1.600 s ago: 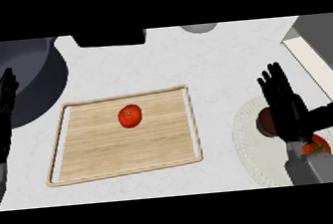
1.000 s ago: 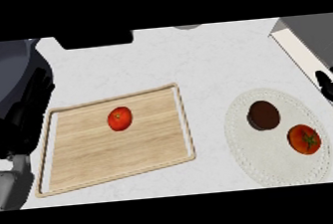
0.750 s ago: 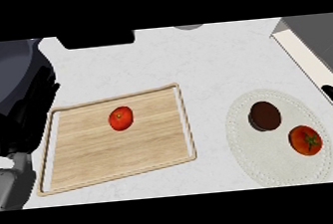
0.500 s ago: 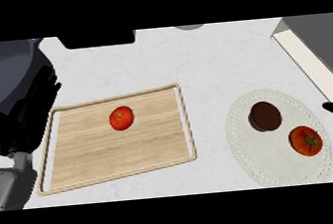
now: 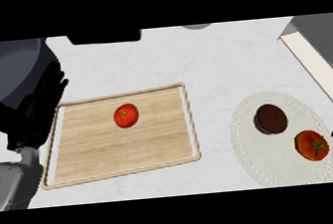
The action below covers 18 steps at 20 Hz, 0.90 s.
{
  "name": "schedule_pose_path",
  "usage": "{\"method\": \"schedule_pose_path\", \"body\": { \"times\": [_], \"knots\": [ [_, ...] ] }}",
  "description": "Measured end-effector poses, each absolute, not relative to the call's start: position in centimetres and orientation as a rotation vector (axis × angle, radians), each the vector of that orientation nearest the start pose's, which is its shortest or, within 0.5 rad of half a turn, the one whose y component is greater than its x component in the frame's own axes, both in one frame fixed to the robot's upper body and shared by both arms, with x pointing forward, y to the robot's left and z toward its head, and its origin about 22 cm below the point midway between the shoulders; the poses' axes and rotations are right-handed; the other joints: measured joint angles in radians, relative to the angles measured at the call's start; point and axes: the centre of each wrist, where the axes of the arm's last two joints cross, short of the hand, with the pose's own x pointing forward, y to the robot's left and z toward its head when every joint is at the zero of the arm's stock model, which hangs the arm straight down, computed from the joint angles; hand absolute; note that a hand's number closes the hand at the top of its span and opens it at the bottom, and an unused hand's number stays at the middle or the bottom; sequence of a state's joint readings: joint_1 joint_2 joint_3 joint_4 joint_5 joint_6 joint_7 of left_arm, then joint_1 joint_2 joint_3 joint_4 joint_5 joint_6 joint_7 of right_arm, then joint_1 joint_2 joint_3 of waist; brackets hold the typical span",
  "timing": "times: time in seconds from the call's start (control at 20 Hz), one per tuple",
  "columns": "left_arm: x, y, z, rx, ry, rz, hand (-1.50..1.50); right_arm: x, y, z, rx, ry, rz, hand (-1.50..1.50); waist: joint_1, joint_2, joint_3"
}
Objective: Pick the cupcake from the placemat and place it in the tiered shelf
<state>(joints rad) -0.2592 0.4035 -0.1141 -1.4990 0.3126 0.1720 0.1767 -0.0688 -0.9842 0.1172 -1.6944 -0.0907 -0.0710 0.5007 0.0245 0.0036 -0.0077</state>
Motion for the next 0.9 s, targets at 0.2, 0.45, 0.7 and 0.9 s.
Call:
{"method": "schedule_pose_path", "body": {
  "times": [0.2, 0.45, 0.7, 0.9],
  "knots": [
    [30.2, 26.7, 7.3, 0.067, -1.537, -0.085, 0.00, 26.4, -32.8, 16.2, -0.827, -1.009, 0.643, -1.50, 0.012, 0.002, 0.003],
    [30.0, 27.1, 7.2, 0.064, -1.532, -0.076, 0.00, 28.6, -27.7, 15.5, -0.848, -0.916, 0.695, -1.50, 0.007, 0.000, 0.005],
    [30.7, 26.9, 6.5, 0.075, -1.533, -0.064, 0.00, 29.8, -25.0, 13.7, -0.870, -0.815, 0.782, -1.50, -0.006, 0.000, 0.006],
    [30.3, 27.2, 6.5, 0.075, -1.527, -0.061, 0.00, 30.8, -23.9, 12.3, -0.892, -0.751, 0.823, -1.50, -0.009, -0.002, 0.007]
  ]
}}
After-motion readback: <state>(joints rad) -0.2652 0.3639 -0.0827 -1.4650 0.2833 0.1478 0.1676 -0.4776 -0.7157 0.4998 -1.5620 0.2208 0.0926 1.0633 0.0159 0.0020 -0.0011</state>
